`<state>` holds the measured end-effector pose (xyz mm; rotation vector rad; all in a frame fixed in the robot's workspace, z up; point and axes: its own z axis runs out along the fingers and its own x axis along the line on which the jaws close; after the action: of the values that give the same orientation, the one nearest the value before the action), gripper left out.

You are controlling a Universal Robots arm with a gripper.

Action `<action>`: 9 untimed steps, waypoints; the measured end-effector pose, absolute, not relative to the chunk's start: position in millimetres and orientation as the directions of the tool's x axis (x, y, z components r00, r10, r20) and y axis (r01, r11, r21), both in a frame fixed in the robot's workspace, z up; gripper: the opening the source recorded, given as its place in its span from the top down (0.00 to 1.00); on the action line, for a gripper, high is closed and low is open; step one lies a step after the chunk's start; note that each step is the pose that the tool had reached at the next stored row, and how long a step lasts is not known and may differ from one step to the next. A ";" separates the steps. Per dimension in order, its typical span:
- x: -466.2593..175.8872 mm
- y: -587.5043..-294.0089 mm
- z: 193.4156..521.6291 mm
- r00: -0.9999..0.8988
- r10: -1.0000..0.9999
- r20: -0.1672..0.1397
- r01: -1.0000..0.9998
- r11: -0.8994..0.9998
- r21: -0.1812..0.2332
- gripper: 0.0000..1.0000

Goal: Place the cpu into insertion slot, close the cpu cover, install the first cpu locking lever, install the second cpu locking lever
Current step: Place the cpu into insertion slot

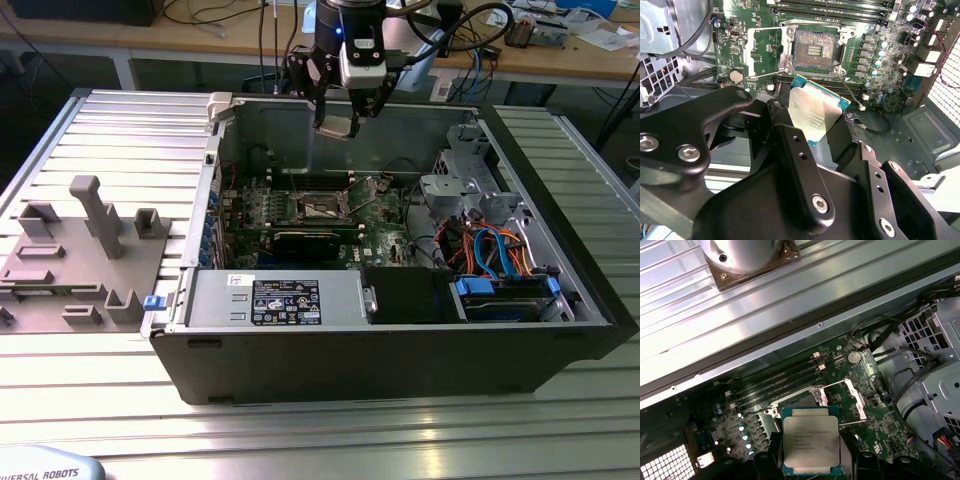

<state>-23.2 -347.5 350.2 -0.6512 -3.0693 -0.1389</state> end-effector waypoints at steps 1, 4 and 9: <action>-23.2 -347.5 350.2 -0.913 0.407 0.019 0.407 0.909 0.086 0.46; -23.2 -347.5 350.2 -0.911 0.411 0.019 0.411 0.907 0.086 0.46; -23.2 -347.5 350.1 -0.908 0.419 0.019 0.419 0.904 0.086 0.46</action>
<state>-23.2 -347.5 350.1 -0.6743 -3.0649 -0.1389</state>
